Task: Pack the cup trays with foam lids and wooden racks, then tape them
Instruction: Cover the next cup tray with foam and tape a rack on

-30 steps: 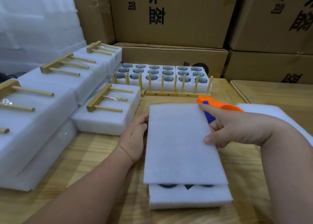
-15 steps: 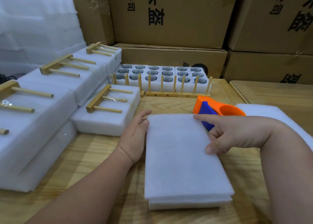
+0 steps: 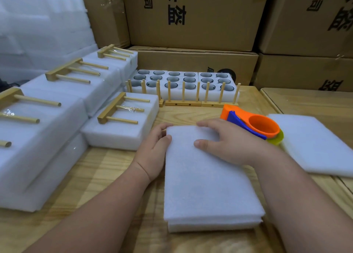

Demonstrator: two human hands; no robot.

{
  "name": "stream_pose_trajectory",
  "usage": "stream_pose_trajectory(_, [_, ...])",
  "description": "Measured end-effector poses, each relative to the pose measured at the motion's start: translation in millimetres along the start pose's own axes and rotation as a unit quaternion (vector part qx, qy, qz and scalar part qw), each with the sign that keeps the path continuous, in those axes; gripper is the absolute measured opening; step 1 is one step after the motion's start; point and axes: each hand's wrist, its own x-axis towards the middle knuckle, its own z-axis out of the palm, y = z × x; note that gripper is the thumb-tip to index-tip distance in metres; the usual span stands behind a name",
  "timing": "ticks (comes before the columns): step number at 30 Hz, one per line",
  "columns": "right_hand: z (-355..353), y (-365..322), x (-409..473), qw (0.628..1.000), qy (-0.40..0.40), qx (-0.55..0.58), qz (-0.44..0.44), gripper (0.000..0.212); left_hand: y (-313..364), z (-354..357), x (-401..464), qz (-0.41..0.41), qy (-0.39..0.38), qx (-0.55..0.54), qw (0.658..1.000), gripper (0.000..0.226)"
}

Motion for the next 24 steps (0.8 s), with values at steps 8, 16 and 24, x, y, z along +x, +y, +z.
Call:
stream_pose_trajectory(8, [-7.8, -8.3, -6.8, 0.999, -0.012, -0.024, 0.024, 0.062, 2.3, 0.2, -1.6, 0.01, 0.0, 0.019, 1.0, 0.037])
stream_pose_trajectory(16, [10.9, -46.1, -16.8, 0.989, -0.06, -0.133, -0.033, 0.083, 8.0, 1.4, -6.7, 0.038, 0.01, 0.062, 0.997, 0.039])
stream_pose_trajectory(24, [21.2, -41.5, -19.4, 0.978, -0.121, -0.165, -0.035, 0.089, 23.4, 3.7, -26.8, 0.013, 0.046, 0.063, 0.997, 0.03])
